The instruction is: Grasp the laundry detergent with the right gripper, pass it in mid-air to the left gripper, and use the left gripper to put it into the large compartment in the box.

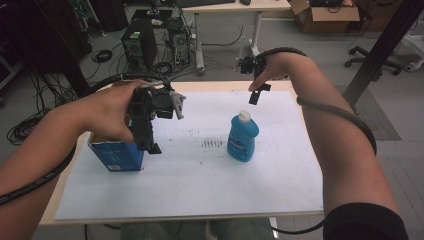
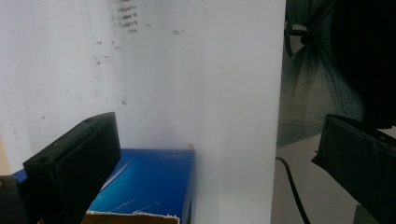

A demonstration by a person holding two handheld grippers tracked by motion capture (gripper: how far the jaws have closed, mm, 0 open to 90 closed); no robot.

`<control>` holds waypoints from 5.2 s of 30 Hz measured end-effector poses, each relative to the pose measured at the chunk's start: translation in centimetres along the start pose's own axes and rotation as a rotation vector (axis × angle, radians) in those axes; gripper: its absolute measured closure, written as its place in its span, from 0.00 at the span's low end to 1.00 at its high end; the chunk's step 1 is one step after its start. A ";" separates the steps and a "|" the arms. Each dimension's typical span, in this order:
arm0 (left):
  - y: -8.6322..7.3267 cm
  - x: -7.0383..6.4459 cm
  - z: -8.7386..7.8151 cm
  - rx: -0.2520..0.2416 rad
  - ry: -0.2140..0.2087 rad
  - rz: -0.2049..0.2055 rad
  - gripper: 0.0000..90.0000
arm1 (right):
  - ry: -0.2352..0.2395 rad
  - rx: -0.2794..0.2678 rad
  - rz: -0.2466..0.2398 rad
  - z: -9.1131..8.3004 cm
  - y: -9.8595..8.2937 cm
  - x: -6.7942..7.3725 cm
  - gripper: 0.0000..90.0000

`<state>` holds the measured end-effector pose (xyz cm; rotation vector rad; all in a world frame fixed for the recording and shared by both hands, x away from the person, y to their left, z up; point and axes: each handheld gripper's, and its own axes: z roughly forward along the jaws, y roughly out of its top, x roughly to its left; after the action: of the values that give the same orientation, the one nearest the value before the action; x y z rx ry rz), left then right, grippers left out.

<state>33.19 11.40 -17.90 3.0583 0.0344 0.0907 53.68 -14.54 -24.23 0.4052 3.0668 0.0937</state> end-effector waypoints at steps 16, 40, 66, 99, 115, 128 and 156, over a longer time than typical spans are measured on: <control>1.3 0.3 0.2 0.016 -0.003 0.011 0.00 | 0.003 -0.052 0.028 -0.2 -3.0 -0.1 0.10; 1.6 -0.2 1.3 0.007 -0.006 0.033 0.00 | 0.034 -0.250 -0.006 2.4 -10.3 4.4 0.08; 1.7 -0.3 2.4 0.018 -0.011 0.054 0.00 | 0.029 -0.588 0.046 9.5 -14.3 10.8 0.05; 1.8 -0.6 2.9 0.017 -0.030 0.067 0.00 | 0.009 -0.945 0.217 16.5 -13.6 12.6 0.02; 1.9 -0.6 3.0 0.004 -0.037 0.080 0.00 | 0.026 -1.050 0.251 17.3 -12.7 12.3 0.01; 1.7 -0.7 3.1 0.001 -0.038 0.075 0.00 | 0.017 -1.107 0.271 17.8 -11.6 12.3 0.01; 1.0 -0.8 3.2 -0.018 -0.019 0.070 0.00 | -0.077 -1.165 0.329 18.2 -10.0 13.1 0.01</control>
<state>32.55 10.15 -21.05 3.0426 -0.0748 0.0666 39.42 -19.83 -43.52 0.7274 2.2657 1.6525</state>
